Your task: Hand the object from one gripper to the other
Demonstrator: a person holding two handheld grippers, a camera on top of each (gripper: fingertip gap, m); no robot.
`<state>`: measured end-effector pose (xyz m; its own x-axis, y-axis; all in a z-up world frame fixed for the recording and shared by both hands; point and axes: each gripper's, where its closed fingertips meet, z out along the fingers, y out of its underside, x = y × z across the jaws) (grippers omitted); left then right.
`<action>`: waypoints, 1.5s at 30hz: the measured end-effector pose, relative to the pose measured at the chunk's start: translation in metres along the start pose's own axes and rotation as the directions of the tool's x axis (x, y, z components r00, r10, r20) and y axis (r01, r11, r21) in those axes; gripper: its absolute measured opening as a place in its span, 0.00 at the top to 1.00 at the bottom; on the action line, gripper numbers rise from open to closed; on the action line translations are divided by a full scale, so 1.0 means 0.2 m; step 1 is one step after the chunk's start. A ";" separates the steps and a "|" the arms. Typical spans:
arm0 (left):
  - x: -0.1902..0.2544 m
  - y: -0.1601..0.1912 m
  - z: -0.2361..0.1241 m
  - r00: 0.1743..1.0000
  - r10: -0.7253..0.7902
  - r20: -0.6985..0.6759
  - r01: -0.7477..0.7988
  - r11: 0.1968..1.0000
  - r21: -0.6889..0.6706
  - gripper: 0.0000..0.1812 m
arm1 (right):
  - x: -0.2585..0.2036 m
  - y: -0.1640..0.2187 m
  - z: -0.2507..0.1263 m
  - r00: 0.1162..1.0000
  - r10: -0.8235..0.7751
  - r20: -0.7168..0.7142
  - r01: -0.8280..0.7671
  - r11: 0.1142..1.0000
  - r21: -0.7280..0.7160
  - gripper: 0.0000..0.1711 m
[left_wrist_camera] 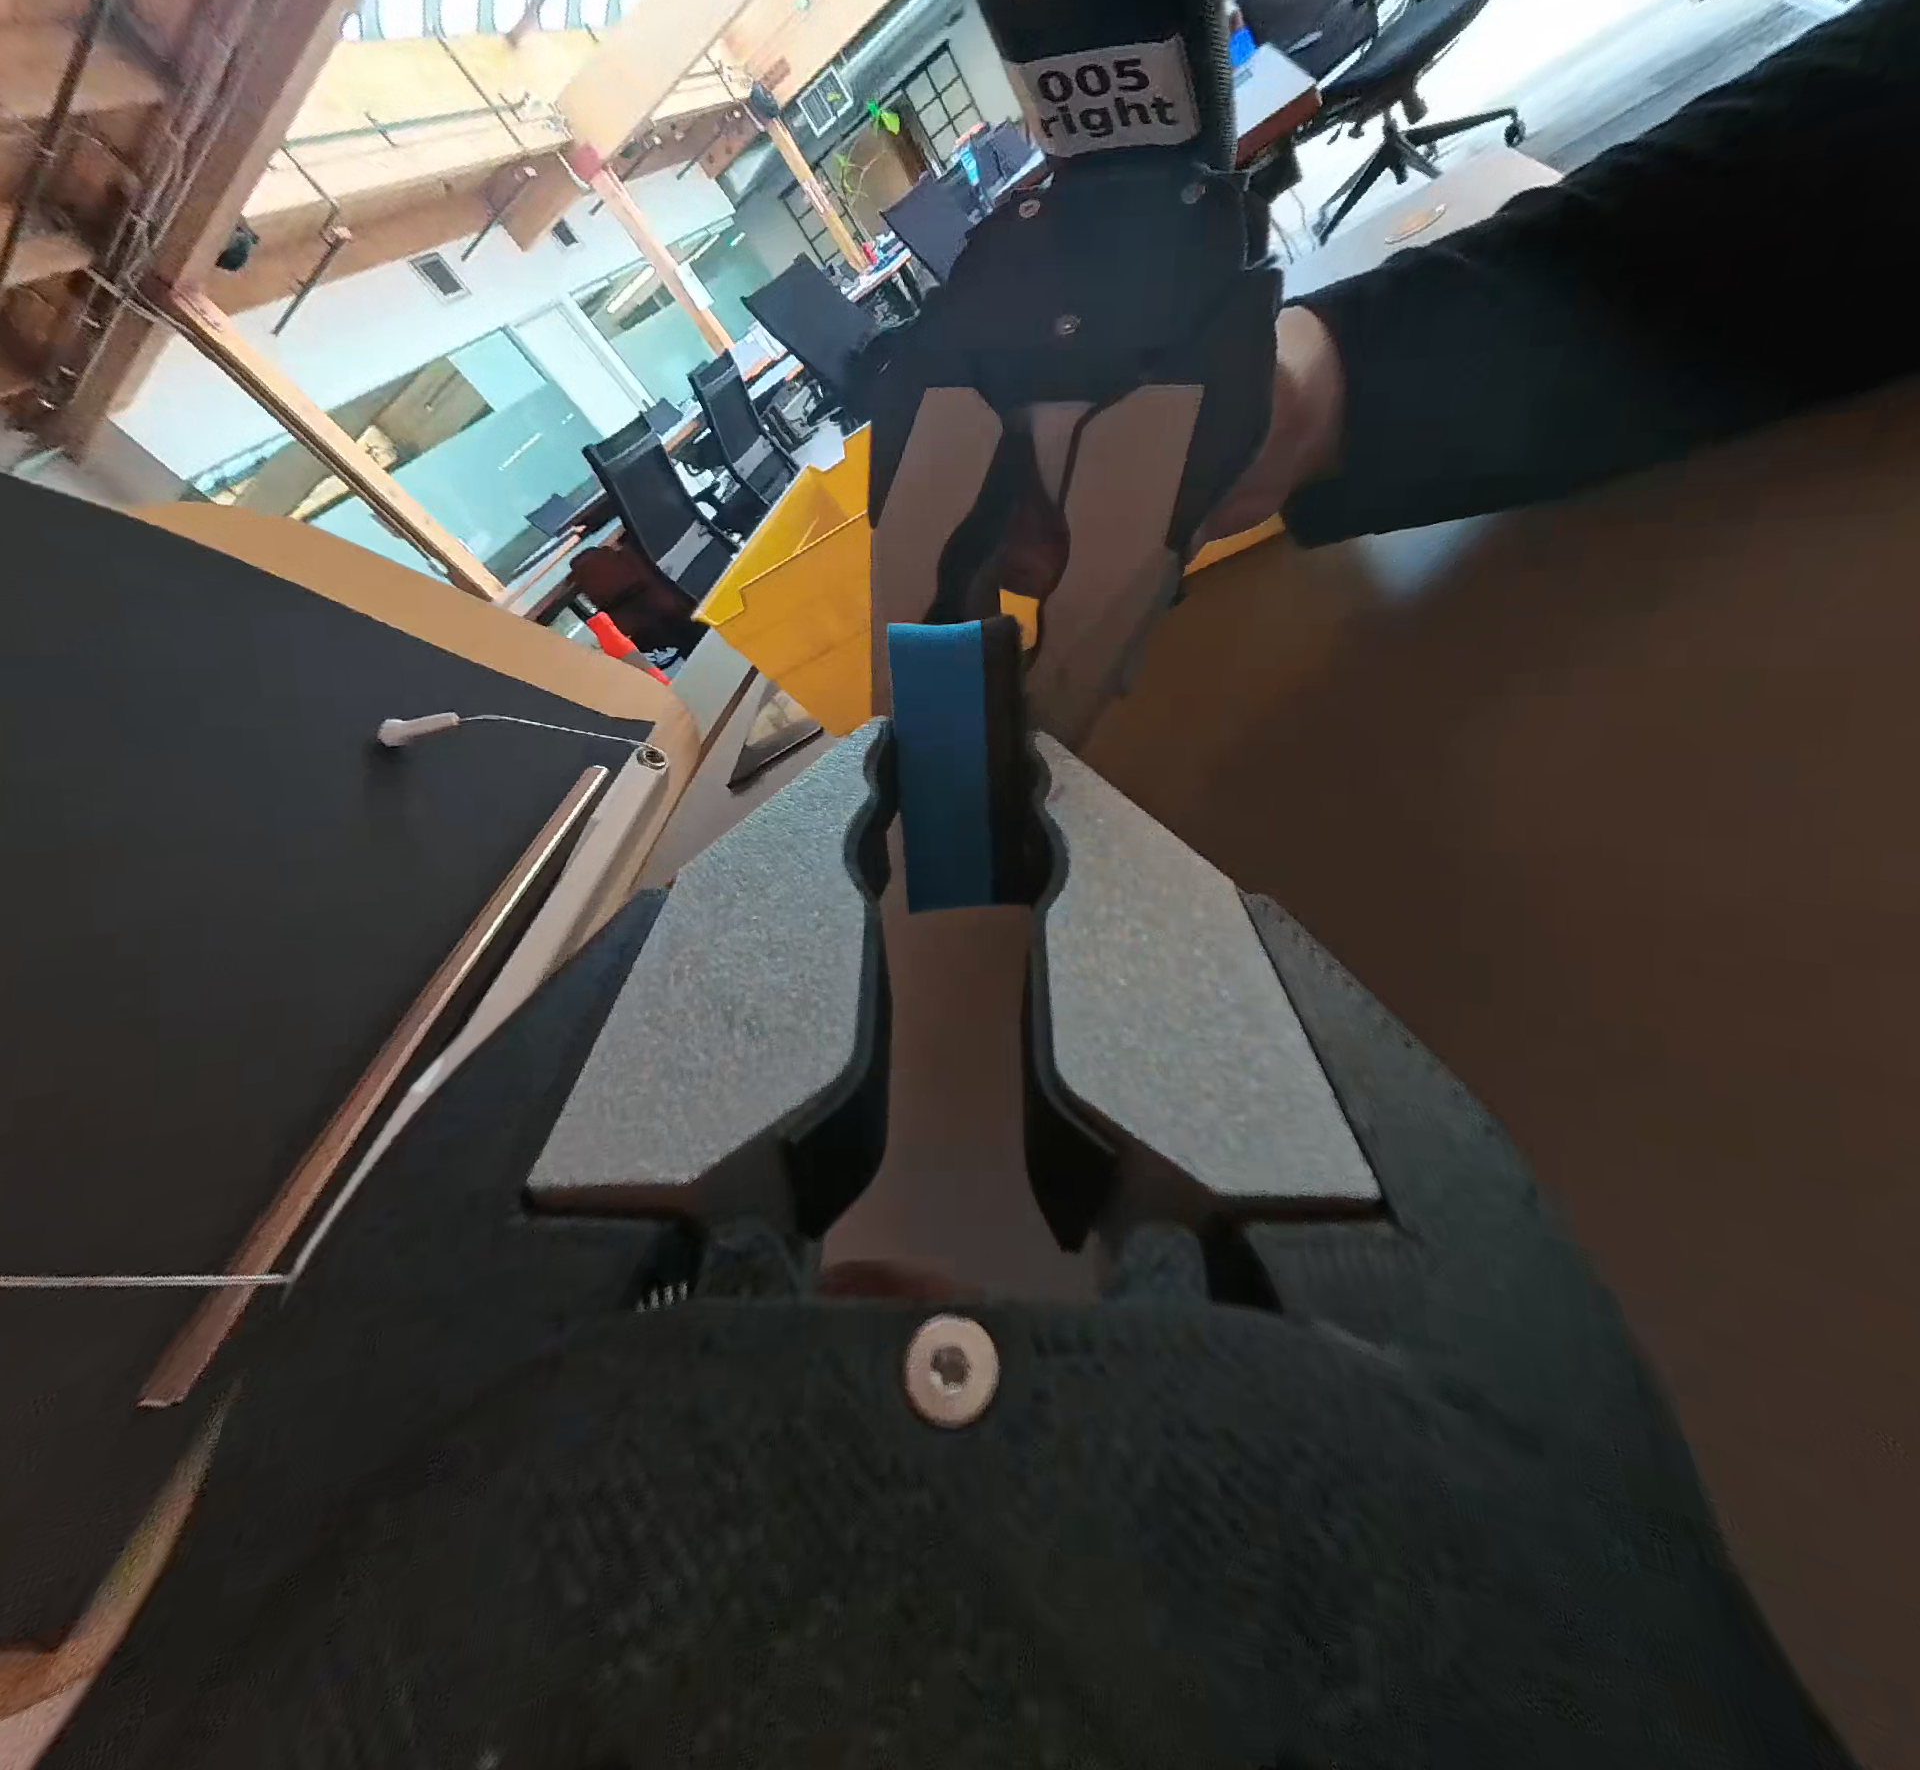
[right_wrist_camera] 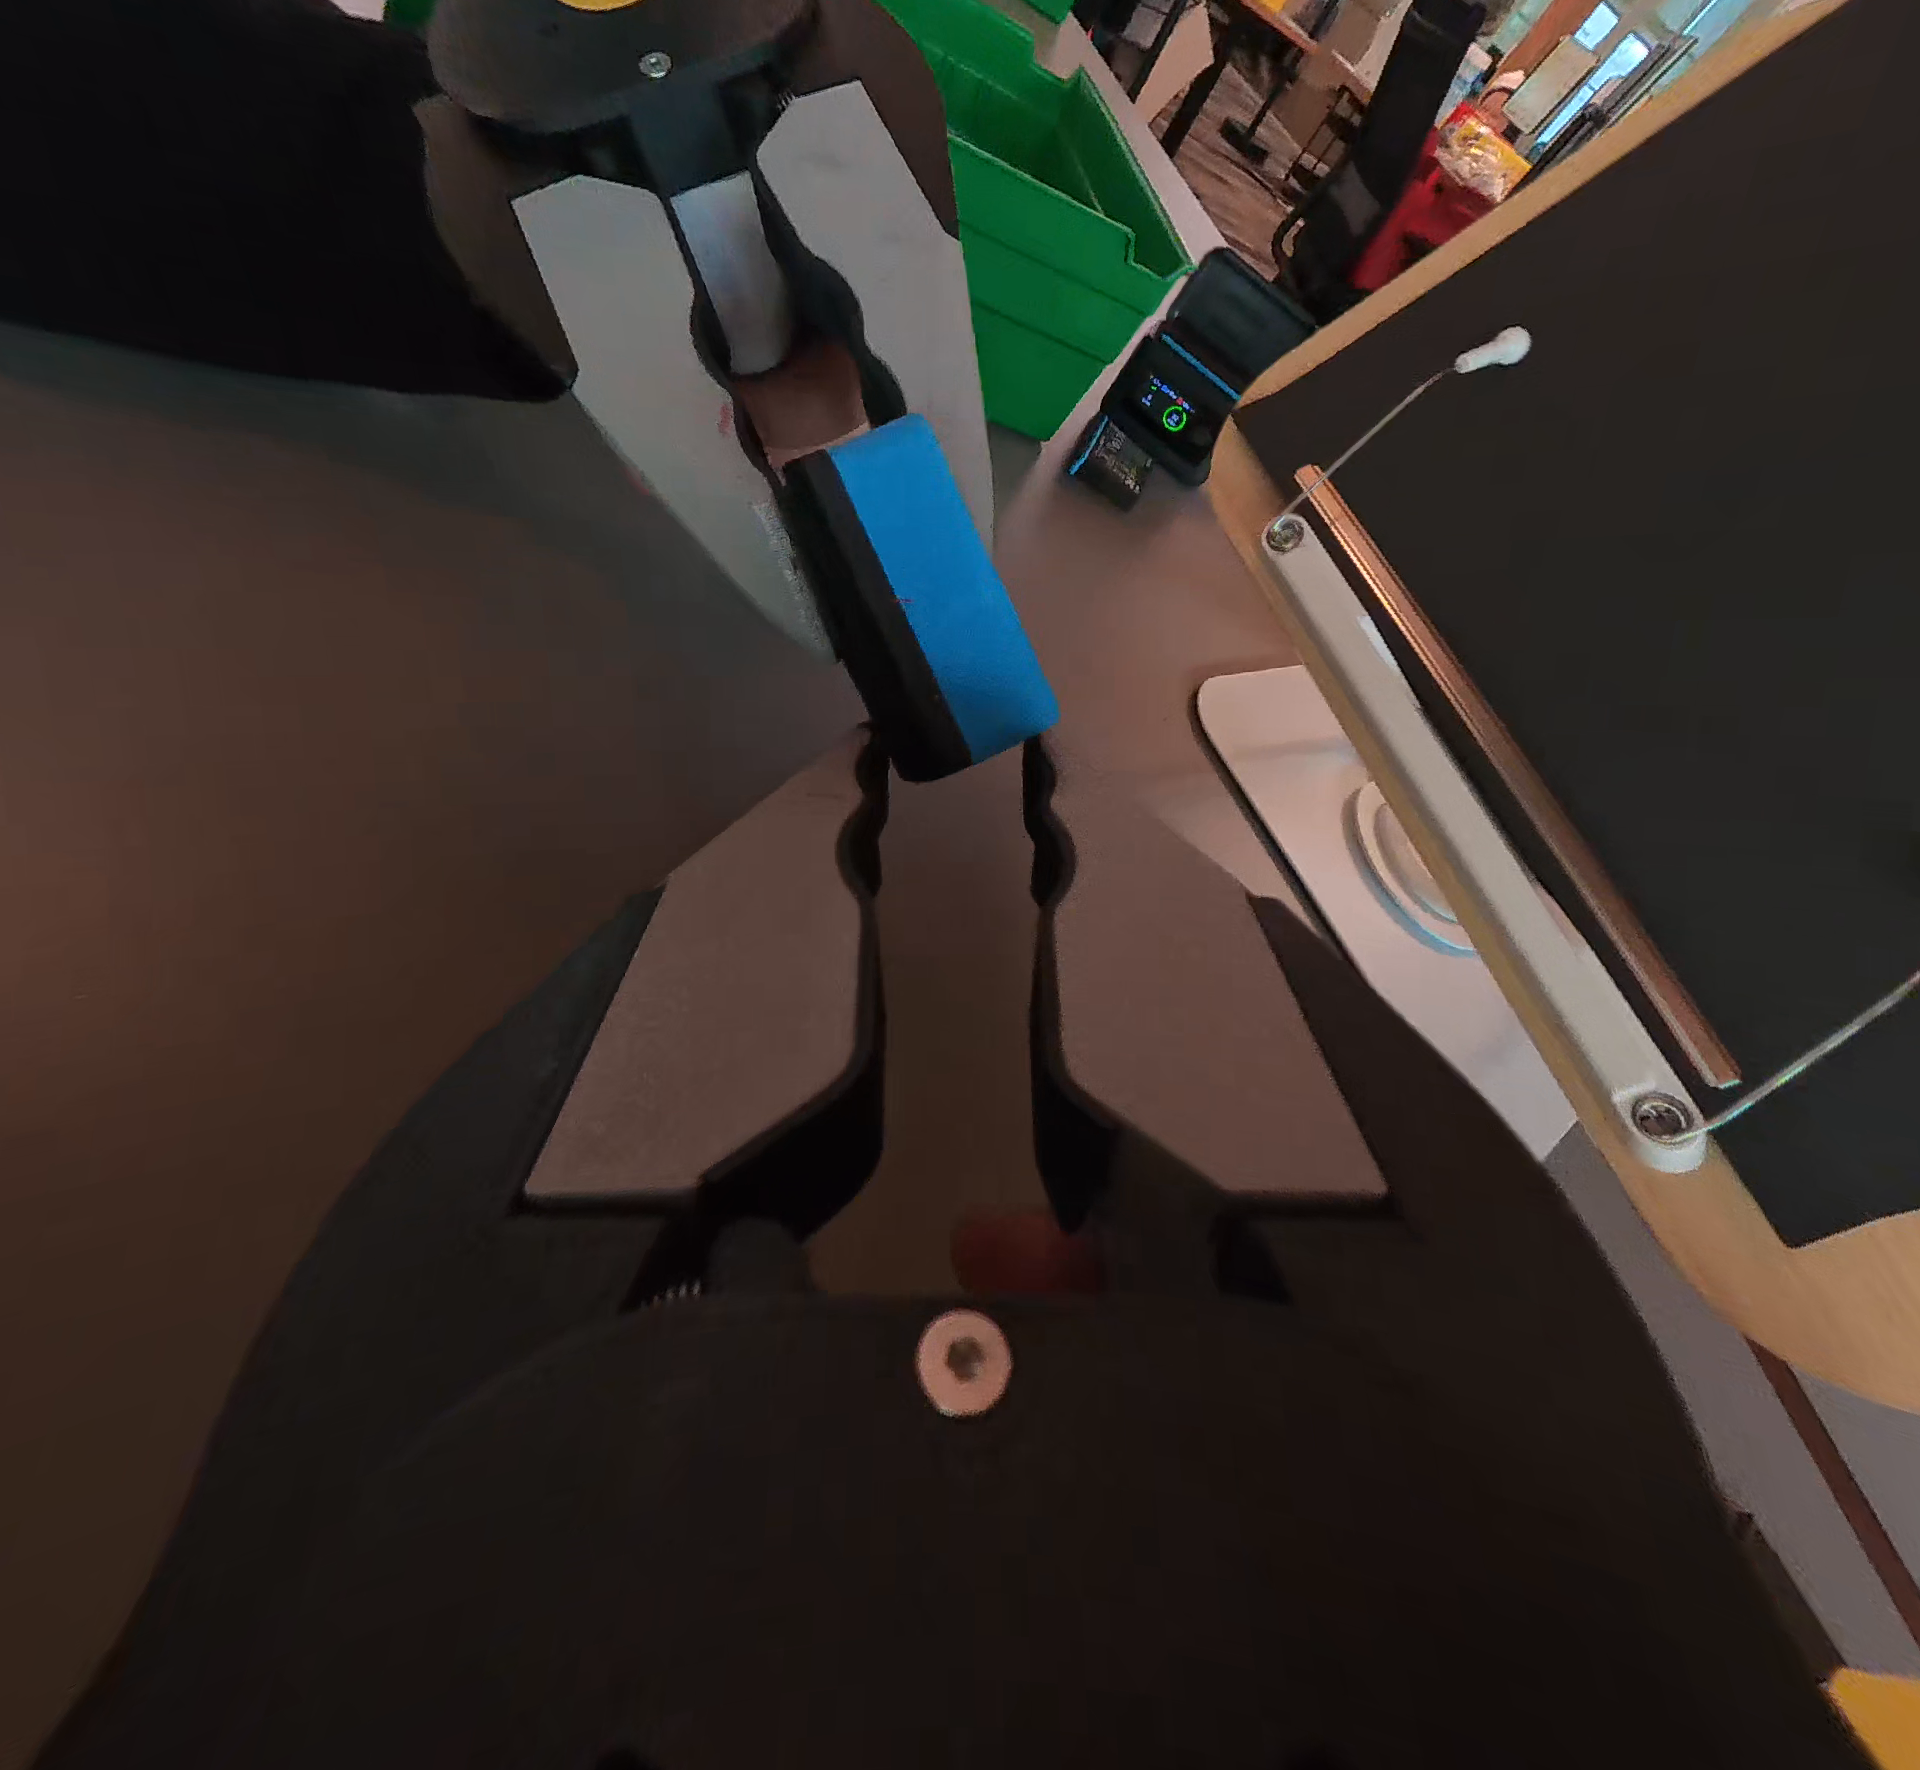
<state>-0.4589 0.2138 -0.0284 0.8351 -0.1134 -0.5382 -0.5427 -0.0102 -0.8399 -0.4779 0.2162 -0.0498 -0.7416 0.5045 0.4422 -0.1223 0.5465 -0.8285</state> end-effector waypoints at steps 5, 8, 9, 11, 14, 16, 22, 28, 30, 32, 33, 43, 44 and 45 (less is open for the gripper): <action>0.00 -0.01 -0.02 0.996 -0.081 -0.035 0.083 0.996 0.043 0.89 | -0.02 -0.03 0.00 0.999 0.032 0.027 -0.033 0.999 0.034 0.85; 0.01 -0.06 -0.03 0.991 -0.114 -0.069 0.120 0.988 0.093 0.89 | -0.03 -0.10 -0.03 0.995 0.073 0.071 -0.080 0.990 0.112 0.83; 0.01 -0.07 -0.03 0.991 -0.116 -0.074 0.123 0.987 0.102 0.89 | -0.03 -0.12 -0.05 0.993 0.086 0.085 -0.097 0.987 0.130 0.82; 0.02 -0.08 -0.03 0.988 -0.128 -0.082 0.138 0.983 0.120 0.89 | -0.05 -0.13 -0.06 0.988 0.093 0.122 -0.110 0.984 0.139 0.84; 0.01 -0.05 -0.02 0.985 -0.160 -0.062 0.165 0.982 0.090 0.89 | -0.03 -0.12 -0.06 0.993 0.073 0.092 -0.084 0.989 0.125 0.87; -0.03 -0.03 -0.02 0.980 -0.196 -0.014 0.197 0.978 0.071 0.88 | 0.00 -0.11 -0.06 0.998 0.056 0.036 -0.060 0.993 0.104 0.87; -0.07 0.10 0.01 0.896 -0.443 0.012 0.443 0.895 -0.059 0.66 | 0.23 0.07 -0.05 0.911 -0.249 -0.328 0.190 0.961 -0.202 0.87; -0.13 0.19 0.03 0.740 -0.670 0.060 0.672 0.735 -0.092 0.68 | 0.30 0.10 -0.04 0.649 -0.649 -0.398 0.461 0.751 -0.473 0.87; -0.17 0.17 0.02 0.644 -0.764 0.037 0.765 0.644 -0.024 0.68 | 0.29 0.08 -0.02 0.628 -0.671 -0.394 0.486 0.733 -0.476 0.87; -0.18 0.15 0.02 0.578 -0.816 -0.005 0.816 0.578 0.010 0.66 | 0.28 0.07 -0.01 0.623 -0.674 -0.398 0.492 0.733 -0.470 0.87; -0.19 0.14 0.02 0.560 -0.828 -0.011 0.828 0.560 0.015 0.63 | 0.28 0.06 -0.01 0.623 -0.674 -0.397 0.495 0.733 -0.466 0.87; -0.09 0.10 0.07 0.676 -0.737 -0.026 0.736 0.676 -0.040 0.55 | 0.14 -0.09 0.02 0.693 -0.595 -0.407 0.543 0.802 -0.250 0.89; -0.09 0.07 0.06 0.668 -0.743 -0.052 0.743 0.669 -0.025 0.54 | 0.14 -0.10 0.01 0.707 -0.574 -0.414 0.533 0.817 -0.221 0.89; -0.10 0.05 0.05 0.658 -0.750 -0.070 0.751 0.661 -0.015 0.54 | 0.14 -0.11 0.00 0.718 -0.556 -0.418 0.525 0.828 -0.199 0.89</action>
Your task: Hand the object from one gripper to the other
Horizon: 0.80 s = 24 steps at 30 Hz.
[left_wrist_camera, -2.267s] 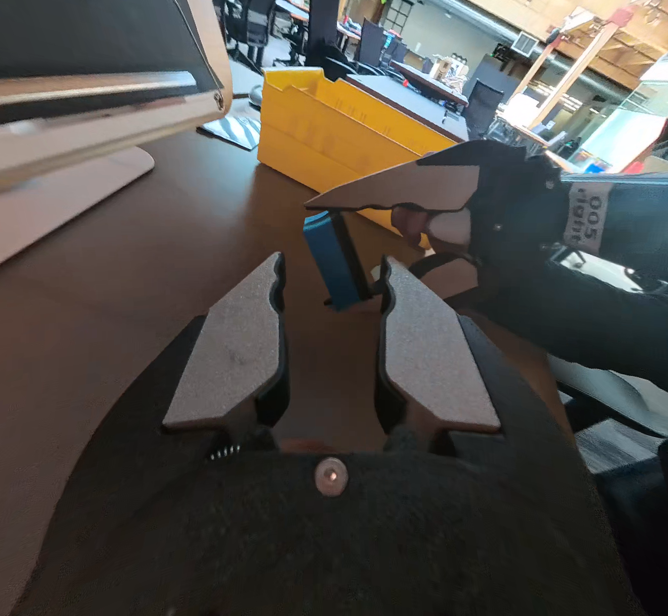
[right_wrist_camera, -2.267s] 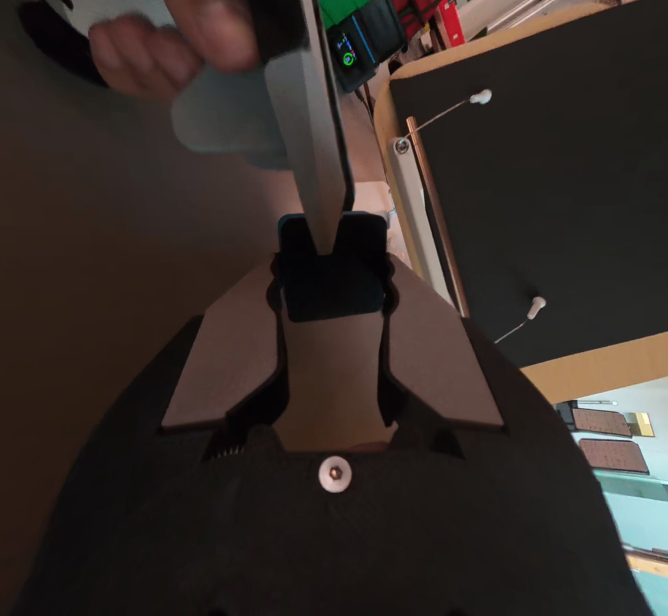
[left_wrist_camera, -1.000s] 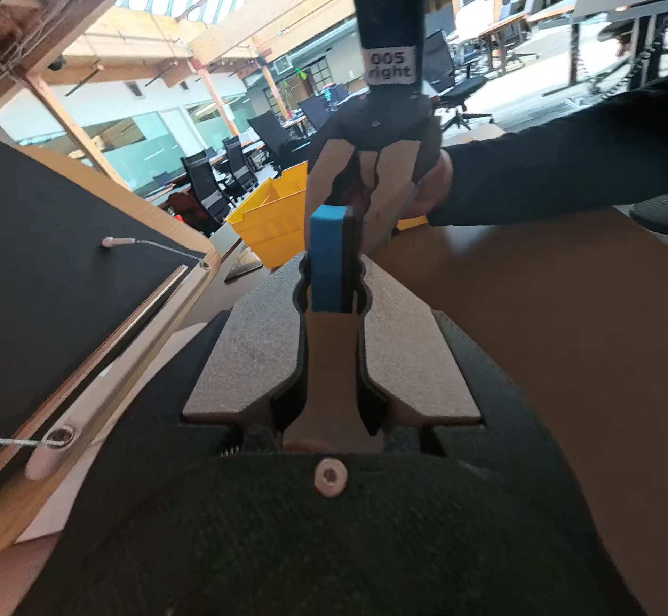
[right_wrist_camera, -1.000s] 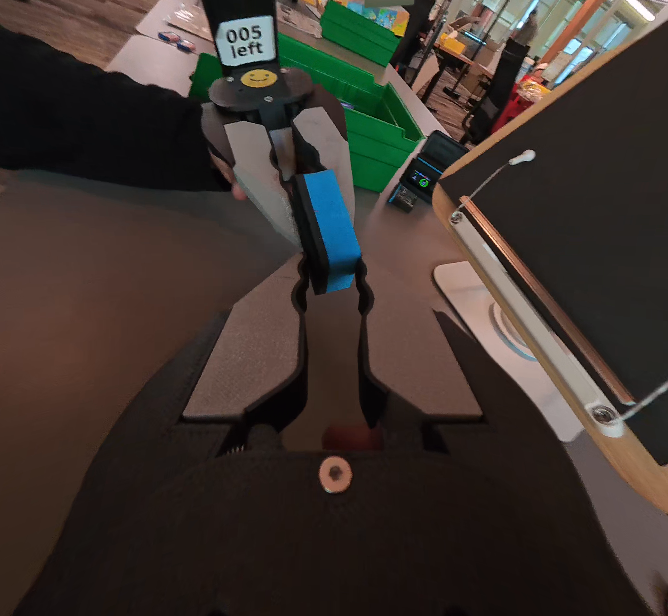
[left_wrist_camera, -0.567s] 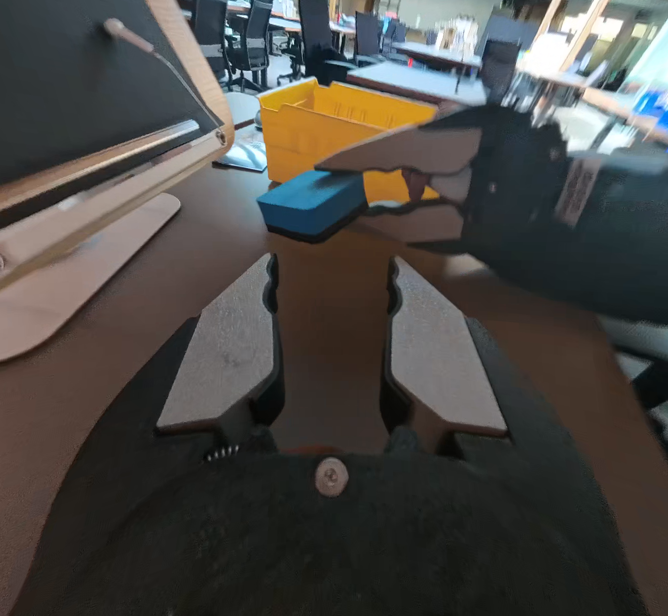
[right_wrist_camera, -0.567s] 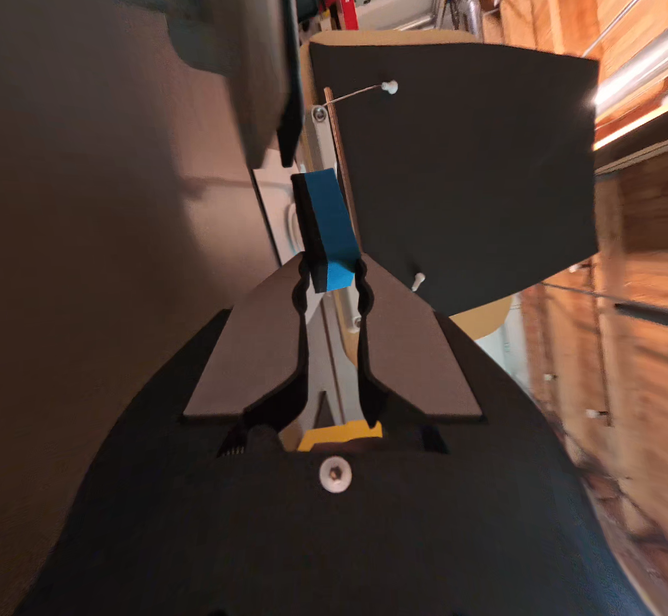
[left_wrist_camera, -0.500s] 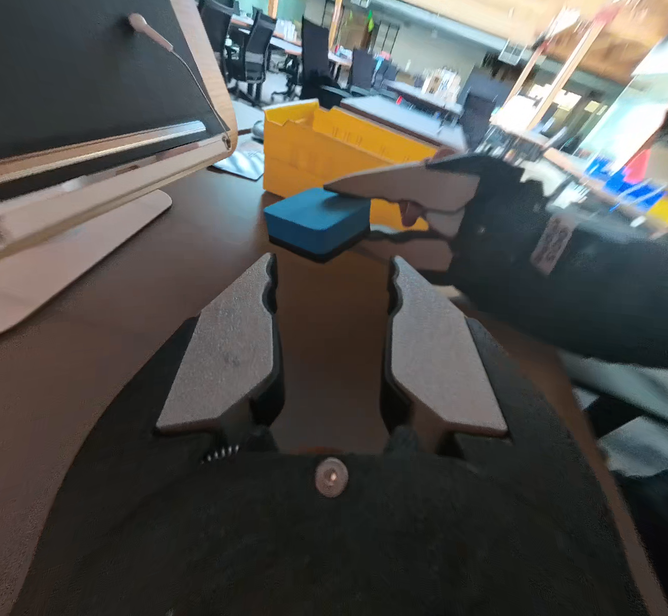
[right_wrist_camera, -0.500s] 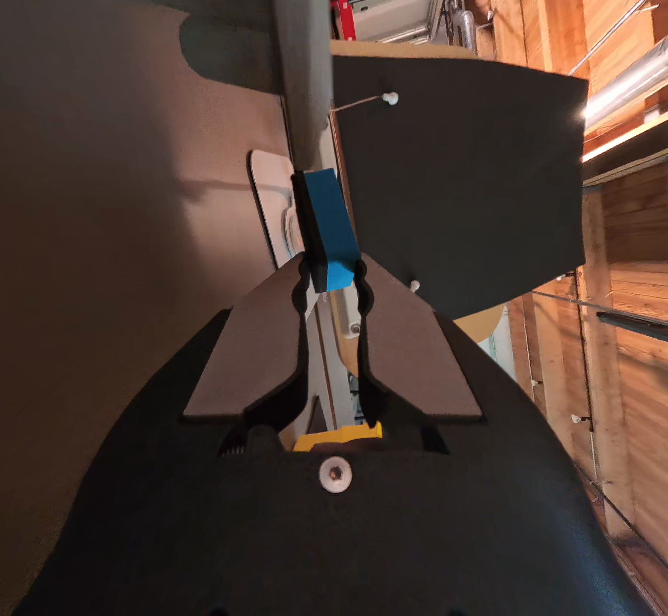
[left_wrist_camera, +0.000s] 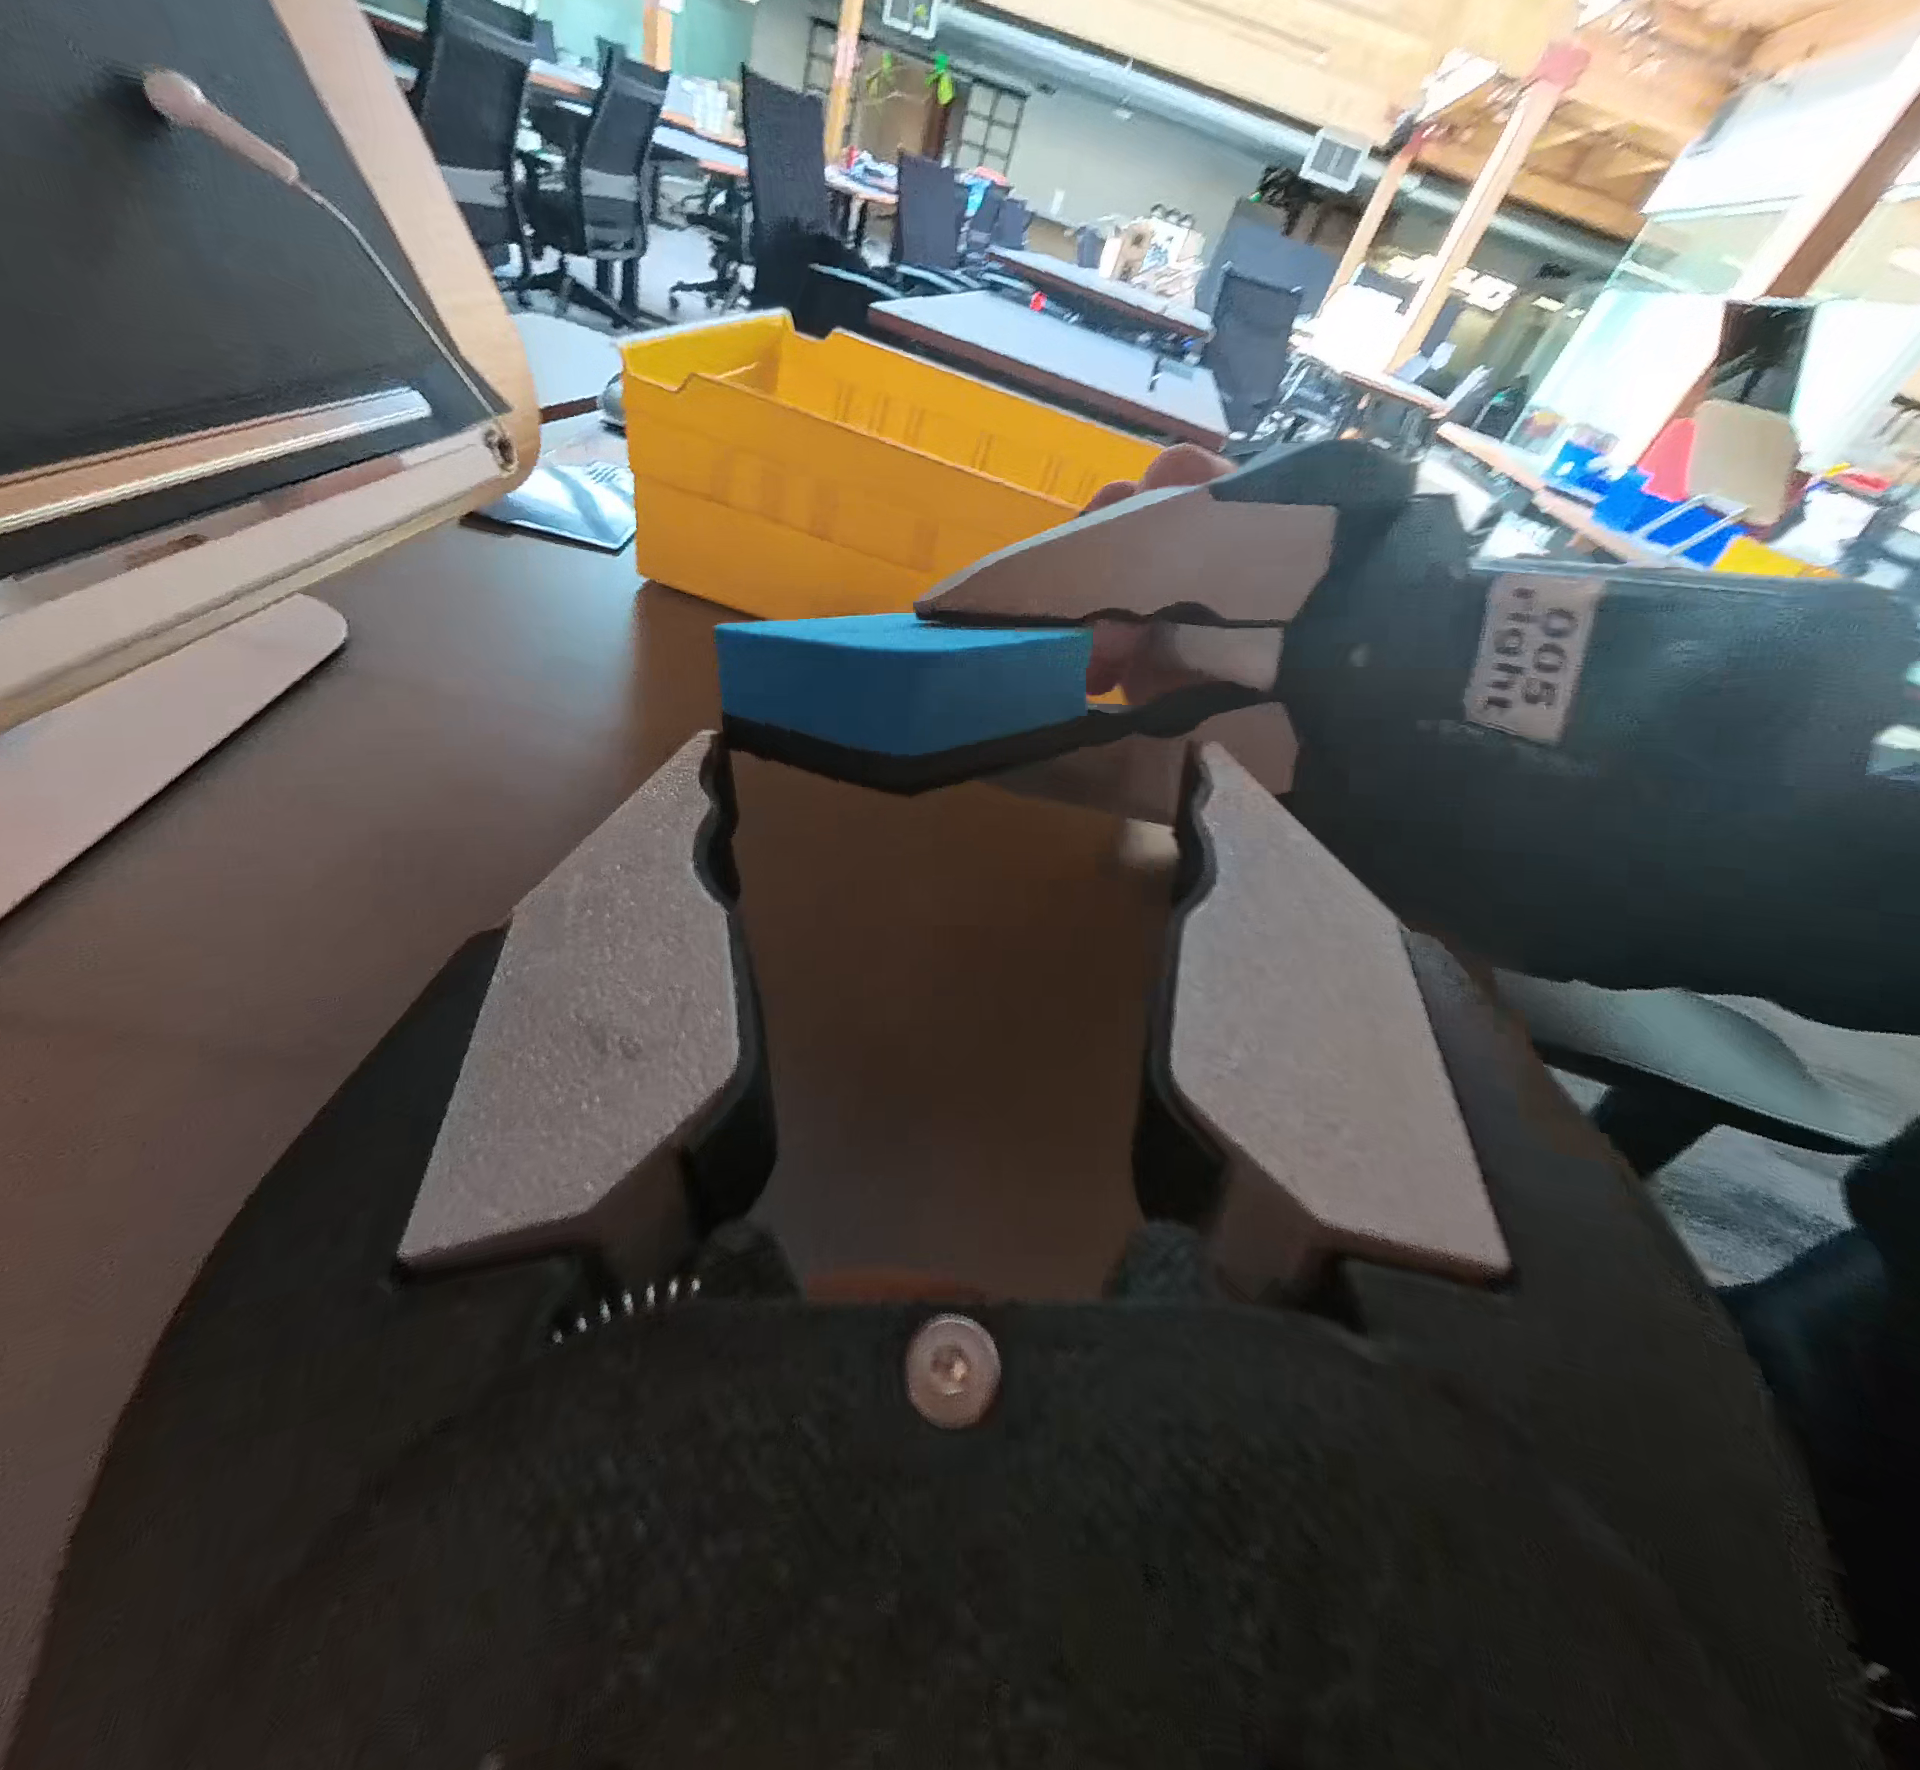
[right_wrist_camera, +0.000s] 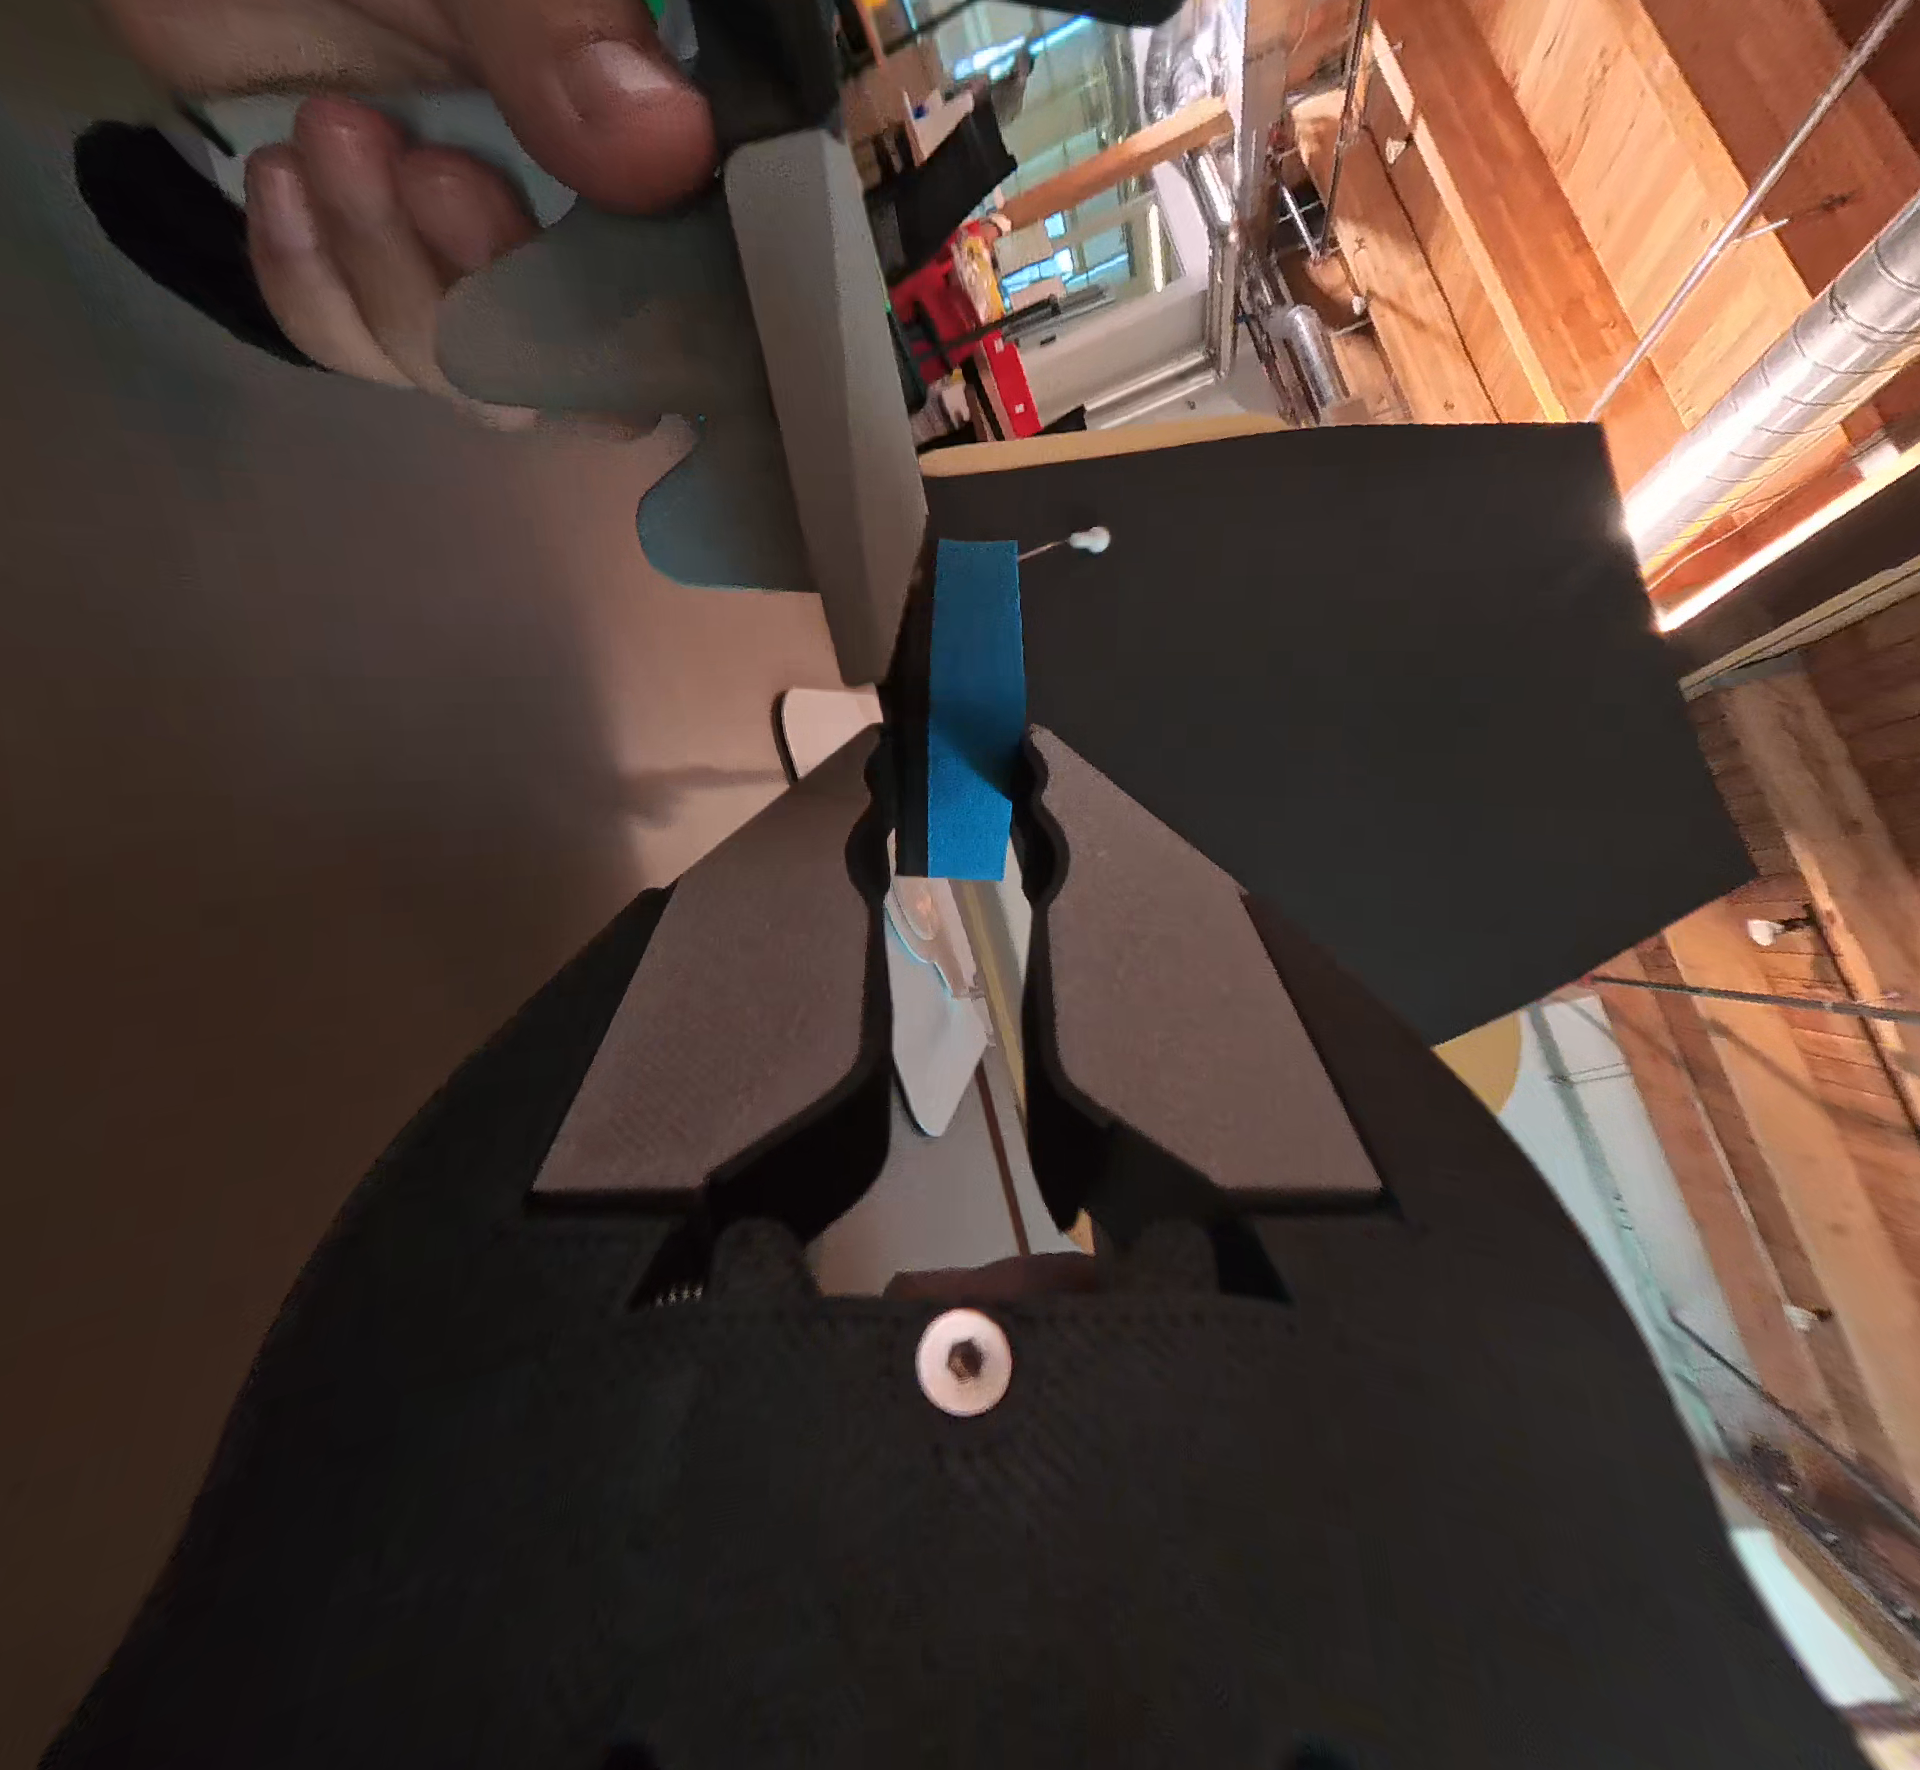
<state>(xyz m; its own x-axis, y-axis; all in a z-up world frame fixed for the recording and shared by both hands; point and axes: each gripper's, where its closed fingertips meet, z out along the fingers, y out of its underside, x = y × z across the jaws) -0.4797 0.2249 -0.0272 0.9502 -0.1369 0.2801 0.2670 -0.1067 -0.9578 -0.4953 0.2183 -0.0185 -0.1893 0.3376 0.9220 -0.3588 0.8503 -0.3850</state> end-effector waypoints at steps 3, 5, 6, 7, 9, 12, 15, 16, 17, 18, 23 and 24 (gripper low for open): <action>0.01 -0.02 -0.01 1.000 -0.020 -0.014 0.020 1.000 0.017 0.57 | 0.01 -0.01 -0.01 1.000 0.000 -0.003 0.000 1.000 0.001 0.89; -0.02 -0.02 -0.01 0.999 0.014 0.030 -0.015 1.000 0.015 0.58 | -0.02 -0.01 0.01 0.999 -0.043 0.006 0.044 0.999 -0.026 0.89; -0.03 -0.02 0.00 0.998 0.038 0.056 -0.039 0.999 0.012 0.58 | -0.04 -0.01 0.01 0.998 -0.062 0.013 0.062 0.997 -0.034 0.89; -0.04 -0.01 0.00 0.995 0.063 0.083 -0.064 0.998 0.005 0.59 | -0.05 -0.02 0.02 0.997 -0.081 0.017 0.081 0.996 -0.037 0.89; -0.05 0.01 0.01 0.986 0.111 0.121 -0.108 0.994 -0.030 0.58 | -0.07 -0.02 0.03 0.994 -0.107 0.021 0.108 0.993 -0.052 0.89; -0.07 0.03 0.03 0.969 0.175 0.177 -0.165 0.984 -0.068 0.58 | -0.07 -0.01 0.04 0.994 -0.106 0.025 0.107 0.993 -0.056 0.89; -0.09 0.02 0.03 0.954 0.215 0.207 -0.203 0.976 -0.080 0.62 | -0.07 -0.01 0.04 0.993 -0.113 0.023 0.114 0.991 -0.064 0.89; -0.09 0.02 0.03 0.950 0.229 0.212 -0.216 0.973 -0.083 0.62 | -0.07 0.00 0.04 0.993 -0.118 0.021 0.120 0.991 -0.065 0.89; -0.10 0.02 0.02 0.942 0.252 0.221 -0.238 0.967 -0.089 0.62 | -0.08 0.00 0.04 0.993 -0.114 0.026 0.116 0.991 -0.066 0.88; -0.10 0.02 0.02 0.930 0.284 0.235 -0.267 0.958 -0.100 0.62 | -0.09 0.00 0.04 0.995 -0.095 0.037 0.097 0.993 -0.067 0.86; -0.17 0.00 0.00 0.841 0.413 0.349 -0.395 0.910 -0.124 0.62 | -0.14 0.04 0.04 0.977 0.145 0.156 -0.133 0.987 -0.085 0.81; -0.19 -0.01 -0.01 0.806 0.452 0.381 -0.434 0.890 -0.139 0.62 | -0.15 0.05 0.04 0.957 0.216 0.194 -0.202 0.975 -0.089 0.80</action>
